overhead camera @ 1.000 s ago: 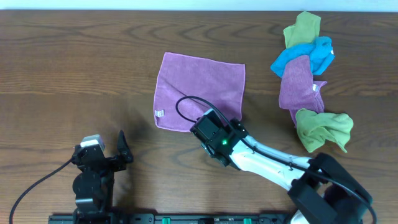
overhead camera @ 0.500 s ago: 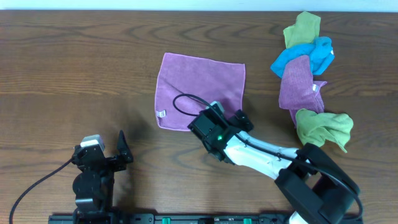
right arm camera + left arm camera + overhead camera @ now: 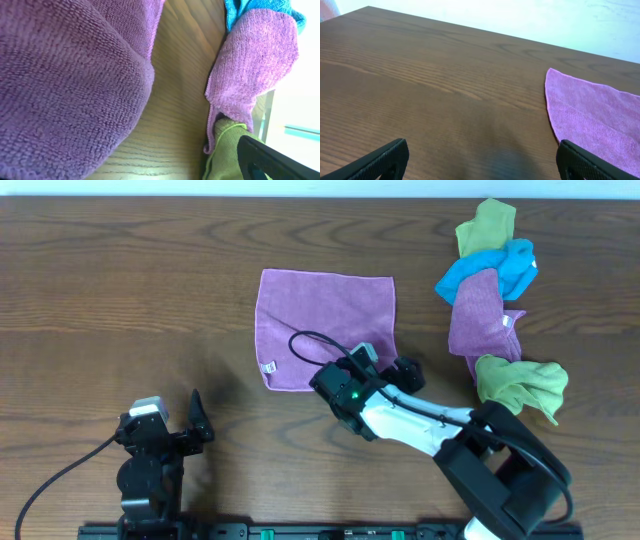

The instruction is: Fold the cloth

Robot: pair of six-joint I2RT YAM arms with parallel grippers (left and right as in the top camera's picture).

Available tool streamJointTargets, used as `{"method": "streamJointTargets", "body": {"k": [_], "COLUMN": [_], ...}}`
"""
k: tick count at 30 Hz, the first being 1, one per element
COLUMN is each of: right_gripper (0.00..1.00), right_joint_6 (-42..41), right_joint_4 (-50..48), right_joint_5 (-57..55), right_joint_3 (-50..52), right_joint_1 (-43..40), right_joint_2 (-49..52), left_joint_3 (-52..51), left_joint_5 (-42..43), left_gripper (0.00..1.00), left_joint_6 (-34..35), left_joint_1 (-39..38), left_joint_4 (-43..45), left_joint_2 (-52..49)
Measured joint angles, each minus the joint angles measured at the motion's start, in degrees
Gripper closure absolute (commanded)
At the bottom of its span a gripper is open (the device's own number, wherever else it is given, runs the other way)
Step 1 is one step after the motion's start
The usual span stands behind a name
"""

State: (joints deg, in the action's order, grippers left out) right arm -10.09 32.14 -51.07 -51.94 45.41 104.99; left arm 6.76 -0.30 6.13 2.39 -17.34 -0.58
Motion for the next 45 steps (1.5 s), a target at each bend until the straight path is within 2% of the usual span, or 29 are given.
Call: {"method": "streamJointTargets", "body": {"k": [6, 29, 32, 34, 41, 45], "right_gripper": [0.03, 0.02, 0.21, 0.25, 0.23, 0.2], "right_joint_6": [0.02, 0.02, -1.92, -3.65, -5.7, -5.84], "right_joint_4": [2.58, 23.82, 24.17, 24.39, 29.59, 32.57], "right_joint_5": [-0.24, -6.4, -3.78, -2.45, 4.33, 14.4], "right_joint_3": [-1.84, -12.17, -13.4, -15.06, -30.03, -33.16], "right_joint_1": [-0.15, -0.2, -0.33, -0.85, -8.04, -11.43], "right_joint_2": [0.98, 1.51, 1.51, 1.51, 0.61, -6.84], "left_joint_3": [0.0, 0.0, 0.0, 0.0, 0.0, 0.0], "left_joint_5": [0.02, 0.02, 0.02, 0.0, 0.02, 0.09], "left_gripper": [0.05, 0.05, 0.05, 0.05, 0.05, 0.05], "left_joint_6": [0.0, 0.0, 0.02, 0.0, 0.0, 0.0], "left_joint_1": [0.0, 0.0, 0.0, 0.0, 0.0, 0.0], "left_joint_4": [0.0, 0.0, 0.0, 0.0, 0.0, -0.02], "left_joint_2": [0.0, 0.0, 0.0, 0.0, 0.0, 0.0]}}
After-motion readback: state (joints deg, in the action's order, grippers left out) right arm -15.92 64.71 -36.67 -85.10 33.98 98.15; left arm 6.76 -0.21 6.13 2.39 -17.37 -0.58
